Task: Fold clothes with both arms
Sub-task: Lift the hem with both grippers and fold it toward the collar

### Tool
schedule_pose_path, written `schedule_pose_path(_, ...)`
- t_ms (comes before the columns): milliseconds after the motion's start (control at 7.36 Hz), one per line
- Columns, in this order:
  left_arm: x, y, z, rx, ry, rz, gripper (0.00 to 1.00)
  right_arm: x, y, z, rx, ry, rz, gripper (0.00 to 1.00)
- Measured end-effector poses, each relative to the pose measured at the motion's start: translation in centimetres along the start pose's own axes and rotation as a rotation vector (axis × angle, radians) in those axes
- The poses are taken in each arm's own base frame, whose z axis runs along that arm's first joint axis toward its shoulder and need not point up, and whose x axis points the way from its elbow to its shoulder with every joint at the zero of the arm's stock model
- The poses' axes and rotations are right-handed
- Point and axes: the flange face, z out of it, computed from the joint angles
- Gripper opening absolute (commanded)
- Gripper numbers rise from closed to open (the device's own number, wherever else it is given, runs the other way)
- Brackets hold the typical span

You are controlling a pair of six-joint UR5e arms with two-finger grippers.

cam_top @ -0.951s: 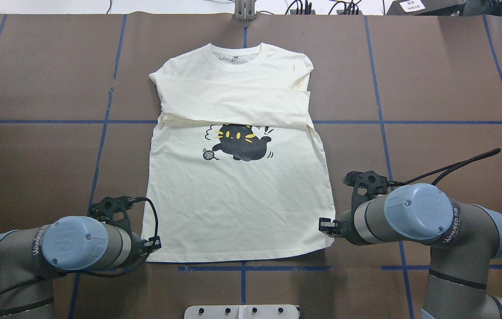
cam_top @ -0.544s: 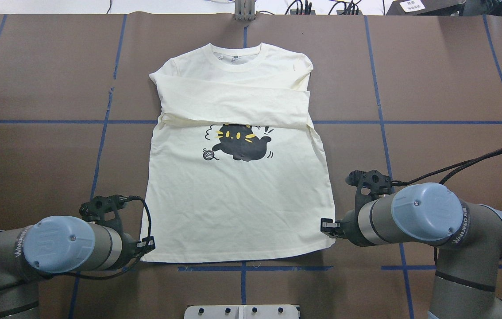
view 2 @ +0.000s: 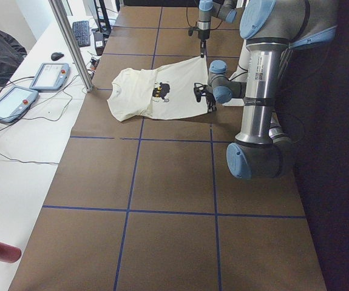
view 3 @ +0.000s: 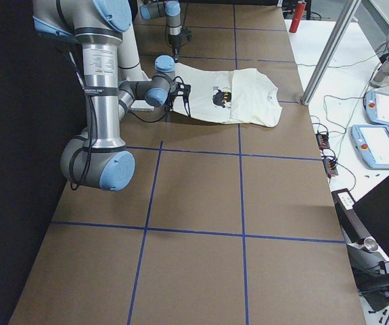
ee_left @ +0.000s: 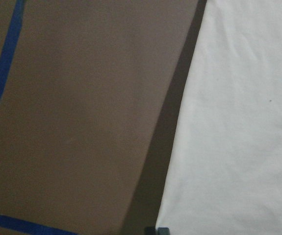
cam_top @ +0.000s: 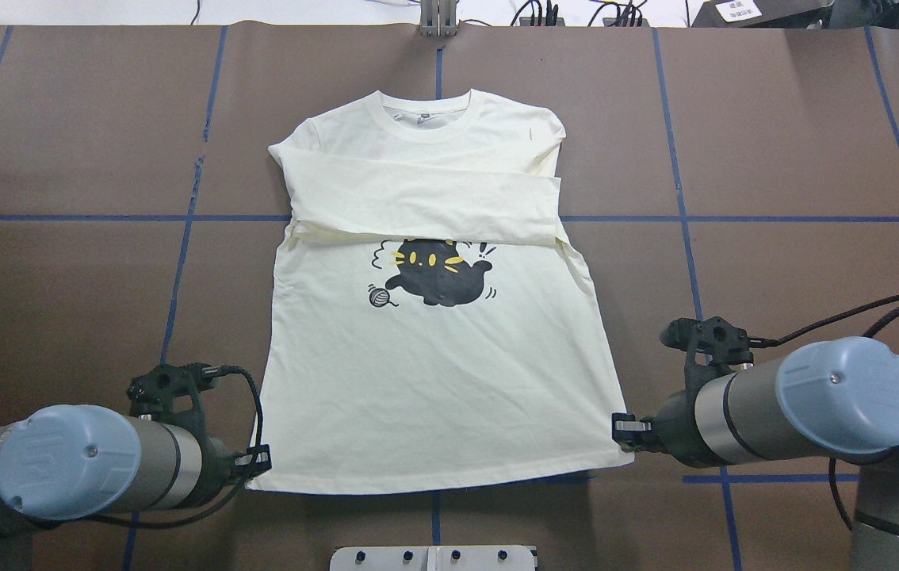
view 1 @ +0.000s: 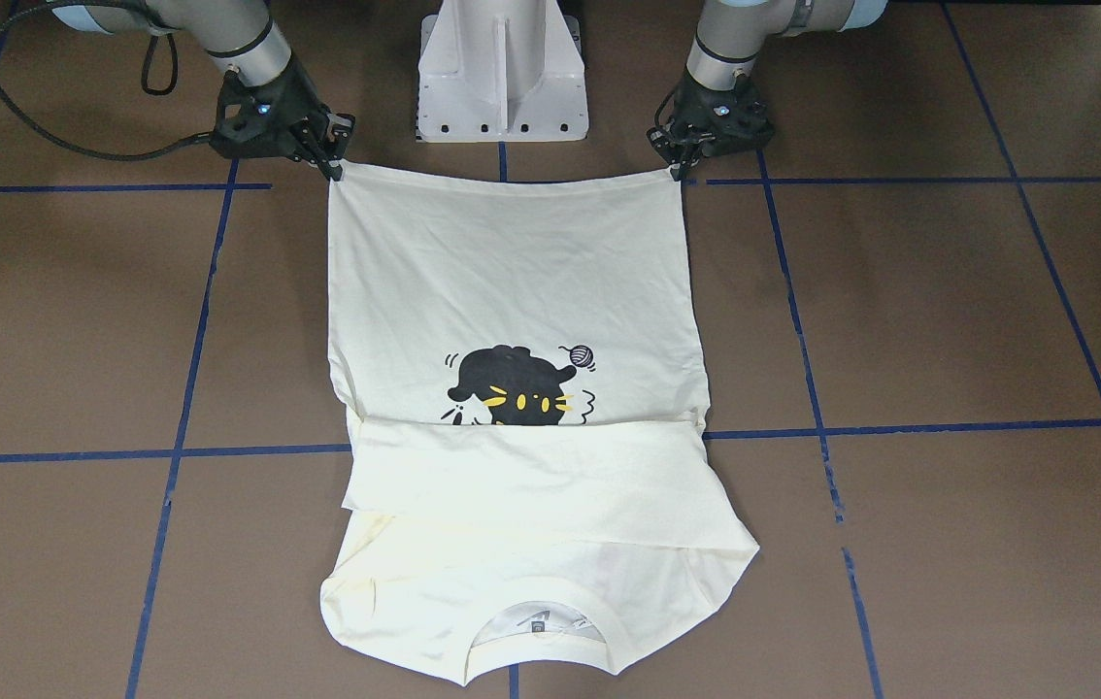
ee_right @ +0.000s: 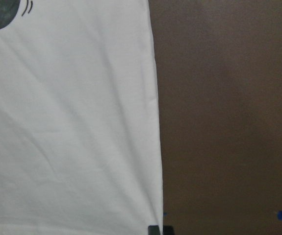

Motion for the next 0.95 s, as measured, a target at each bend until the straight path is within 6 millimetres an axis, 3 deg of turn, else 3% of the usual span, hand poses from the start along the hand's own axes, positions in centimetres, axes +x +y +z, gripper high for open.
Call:
schedule_pose_path(272,0.4,4.4,-4.5,-0.086,-0.008,0.076,0.00,1.1,3.7,-2.7,-0.124,-0.015,-0.024,0.00)
schedule_pose_path(544,0.1,7.6,-7.7,-0.153,-0.009,0.127,0.00,1.6,5.7,-4.2,-0.207,-0.022,-0.037,0.00)
schedule_pose_path(815,0.3,8.1,-8.7,-0.167,0.007,0.138,0.00,0.6,4.9,-4.4,-0.191,-0.048,-0.040,0.00)
schedule_pose_path(951,0.6,6.9,-9.2,-0.144,0.020,0.121,0.00,-0.4,2.8,-4.5,-0.148,-0.073,-0.026,0.00)
